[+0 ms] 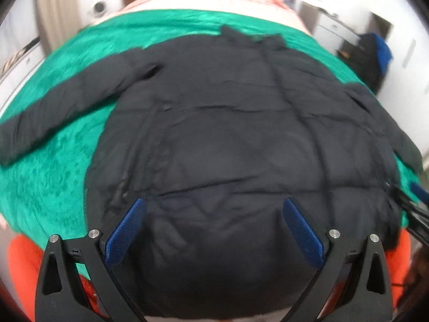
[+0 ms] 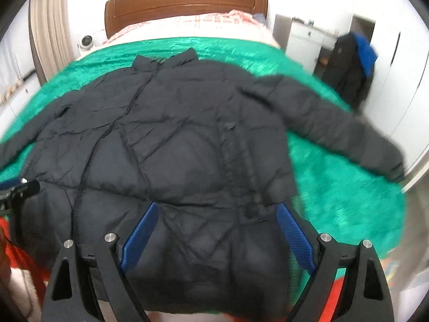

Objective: Fold large clothes

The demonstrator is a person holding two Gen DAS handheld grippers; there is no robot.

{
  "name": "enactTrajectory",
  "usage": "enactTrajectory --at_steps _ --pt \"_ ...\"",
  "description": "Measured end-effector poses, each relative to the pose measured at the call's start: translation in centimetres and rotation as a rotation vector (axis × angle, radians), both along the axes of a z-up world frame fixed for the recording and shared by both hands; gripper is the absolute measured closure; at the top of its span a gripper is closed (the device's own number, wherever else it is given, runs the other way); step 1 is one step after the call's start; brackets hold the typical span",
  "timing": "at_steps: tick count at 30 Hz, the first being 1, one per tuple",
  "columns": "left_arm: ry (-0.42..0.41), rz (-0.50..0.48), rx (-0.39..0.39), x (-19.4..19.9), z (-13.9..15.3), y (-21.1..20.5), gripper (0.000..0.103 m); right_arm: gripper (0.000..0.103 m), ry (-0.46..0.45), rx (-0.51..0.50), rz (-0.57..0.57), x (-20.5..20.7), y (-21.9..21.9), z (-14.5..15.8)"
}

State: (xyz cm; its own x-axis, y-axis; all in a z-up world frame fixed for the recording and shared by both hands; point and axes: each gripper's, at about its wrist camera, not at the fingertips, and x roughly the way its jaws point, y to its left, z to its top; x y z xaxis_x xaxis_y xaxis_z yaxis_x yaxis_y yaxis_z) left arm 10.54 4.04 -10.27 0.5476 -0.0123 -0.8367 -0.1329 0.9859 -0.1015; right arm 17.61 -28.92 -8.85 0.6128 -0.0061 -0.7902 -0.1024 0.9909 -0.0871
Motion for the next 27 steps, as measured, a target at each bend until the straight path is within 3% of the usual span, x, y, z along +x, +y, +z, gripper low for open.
enactTrajectory --at_steps 3,8,20,27 --pt "0.016 0.047 0.017 0.3 -1.4 1.1 0.0 0.014 -0.026 -0.058 -0.012 0.0 -0.1 1.0" --pt "0.0 0.048 0.047 0.2 -2.5 0.9 0.0 0.014 -0.022 -0.105 -0.031 0.4 -0.3 1.3" --pt "-0.008 0.005 0.241 0.3 -4.2 -1.3 0.0 0.014 -0.015 -0.146 -0.096 0.5 -2.5 1.4" --pt "0.016 -0.025 0.22 0.4 -4.4 -0.8 0.0 0.014 -0.011 -0.153 -0.107 0.7 -3.1 1.4"
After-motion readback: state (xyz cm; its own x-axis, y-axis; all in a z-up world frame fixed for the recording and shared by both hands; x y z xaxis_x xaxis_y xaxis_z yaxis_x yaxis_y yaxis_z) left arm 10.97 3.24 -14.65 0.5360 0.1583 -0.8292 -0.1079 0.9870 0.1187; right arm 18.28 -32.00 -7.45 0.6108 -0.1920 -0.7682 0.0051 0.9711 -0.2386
